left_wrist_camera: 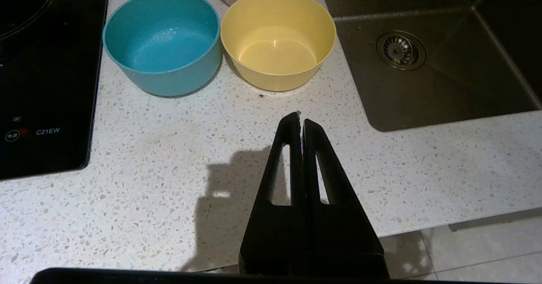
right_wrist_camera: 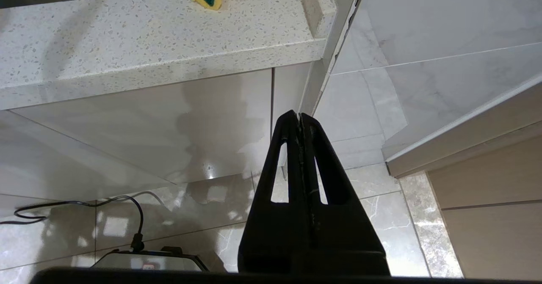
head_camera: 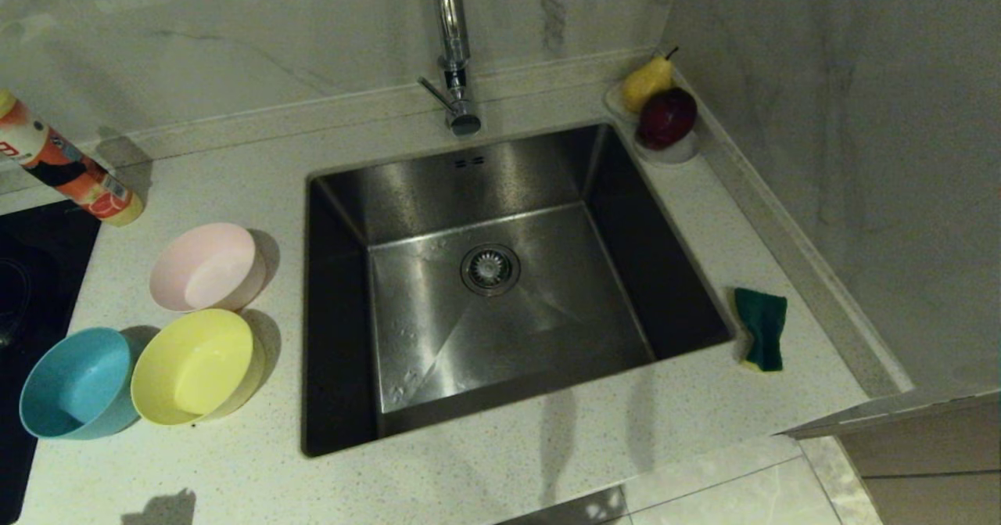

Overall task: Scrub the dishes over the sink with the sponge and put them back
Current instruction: Grab the dish soap

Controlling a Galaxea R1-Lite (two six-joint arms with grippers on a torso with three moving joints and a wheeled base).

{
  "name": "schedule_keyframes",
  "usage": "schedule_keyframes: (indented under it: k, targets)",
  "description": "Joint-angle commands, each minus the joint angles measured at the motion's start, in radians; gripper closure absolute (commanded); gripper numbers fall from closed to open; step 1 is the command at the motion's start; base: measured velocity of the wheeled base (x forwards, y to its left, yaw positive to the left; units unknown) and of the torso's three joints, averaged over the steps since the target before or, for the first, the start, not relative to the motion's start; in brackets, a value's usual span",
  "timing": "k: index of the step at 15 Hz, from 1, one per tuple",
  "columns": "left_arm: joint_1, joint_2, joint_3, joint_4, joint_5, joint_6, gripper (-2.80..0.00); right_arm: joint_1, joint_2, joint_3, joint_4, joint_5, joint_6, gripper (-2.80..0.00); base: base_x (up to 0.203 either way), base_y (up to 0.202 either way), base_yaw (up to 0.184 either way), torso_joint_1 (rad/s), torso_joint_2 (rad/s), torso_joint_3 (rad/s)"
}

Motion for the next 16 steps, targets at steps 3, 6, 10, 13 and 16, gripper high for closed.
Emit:
schedule_keyframes:
  k: [3,6,10,13,16]
  targets:
    - [0.001,0.000,0.040,-0.001,0.000,0.000,0.00,0.000,0.000,0.001,0.000,0.000,0.000,0.00,0.000,0.000,0.000,0.000,0.00,0.000]
    - [0.001,0.000,0.040,-0.001,0.000,0.000,0.00,0.000,0.000,0.001,0.000,0.000,0.000,0.00,0.000,0.000,0.000,0.000,0.00,0.000]
    - [0.001,0.000,0.040,-0.001,0.000,0.000,0.00,0.000,0.000,0.001,0.000,0.000,0.000,0.00,0.000,0.000,0.000,0.000,0.00,0.000]
    - [0.000,0.000,0.040,-0.001,0.000,0.000,0.00,0.000,0.000,0.001,-0.002,0.000,0.000,0.00,0.000,0.000,0.000,0.000,0.00,0.000]
    - [0.000,0.000,0.040,0.000,0.000,0.000,0.00,0.000,0.000,0.001,0.000,0.000,0.000,0.00,0.000,0.000,0.000,0.000,0.00,0.000]
